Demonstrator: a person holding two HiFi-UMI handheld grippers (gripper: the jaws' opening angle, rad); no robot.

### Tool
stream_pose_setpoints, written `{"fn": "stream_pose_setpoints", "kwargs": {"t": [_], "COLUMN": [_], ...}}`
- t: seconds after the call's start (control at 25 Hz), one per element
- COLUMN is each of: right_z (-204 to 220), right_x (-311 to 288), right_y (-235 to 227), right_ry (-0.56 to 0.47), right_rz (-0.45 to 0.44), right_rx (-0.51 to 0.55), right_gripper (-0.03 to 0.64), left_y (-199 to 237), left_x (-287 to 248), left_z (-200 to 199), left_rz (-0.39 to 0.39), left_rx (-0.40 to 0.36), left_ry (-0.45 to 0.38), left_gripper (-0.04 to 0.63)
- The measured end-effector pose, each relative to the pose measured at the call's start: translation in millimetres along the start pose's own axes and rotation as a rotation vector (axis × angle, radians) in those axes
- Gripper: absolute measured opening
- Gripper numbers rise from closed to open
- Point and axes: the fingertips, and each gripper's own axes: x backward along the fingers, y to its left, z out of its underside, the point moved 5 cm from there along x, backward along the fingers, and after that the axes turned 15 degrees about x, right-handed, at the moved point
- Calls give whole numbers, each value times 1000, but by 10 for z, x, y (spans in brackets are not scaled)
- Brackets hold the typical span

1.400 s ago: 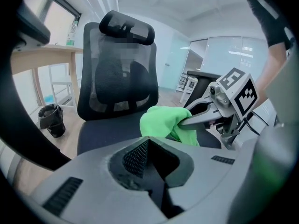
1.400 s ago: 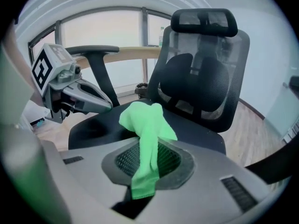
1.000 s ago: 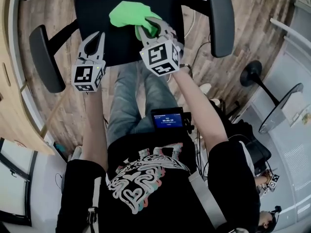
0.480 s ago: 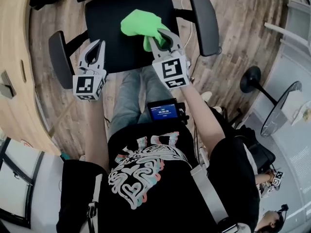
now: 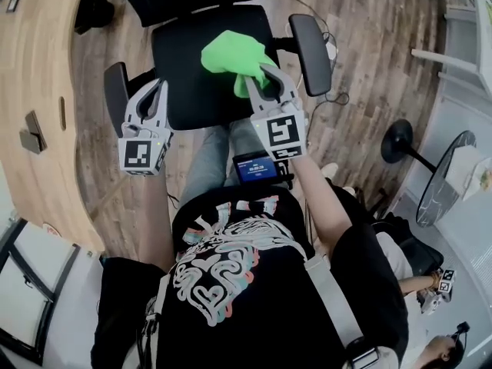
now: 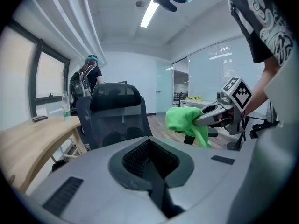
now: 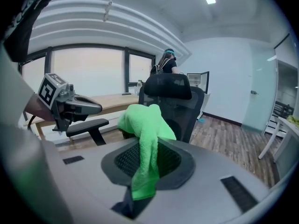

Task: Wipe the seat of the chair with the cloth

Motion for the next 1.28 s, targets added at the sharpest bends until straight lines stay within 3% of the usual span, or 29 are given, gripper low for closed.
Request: {"fn": "stream_pose_setpoints", "kwargs": {"t": [0.6,1.12,1.28], "right_z": [-596,-897,-937], "right_x": [715,877,907], "right_y": [-352,-374,-369], "right_ry": [-96,-151,-161], "right_rz": [129,201,198], "right_rx": [-4,-13,-6], "right_gripper": [63,63,63], "left_y": [-302,-202,-185], "left_x": [606,820,818], "left_z": [-845,-1206,-1186], "left_rz": [-20,-45,-50], "left_rx": [-93,-142,-123], "left_ry": [-151,-236,-239], "left_gripper": [2,2,2]}}
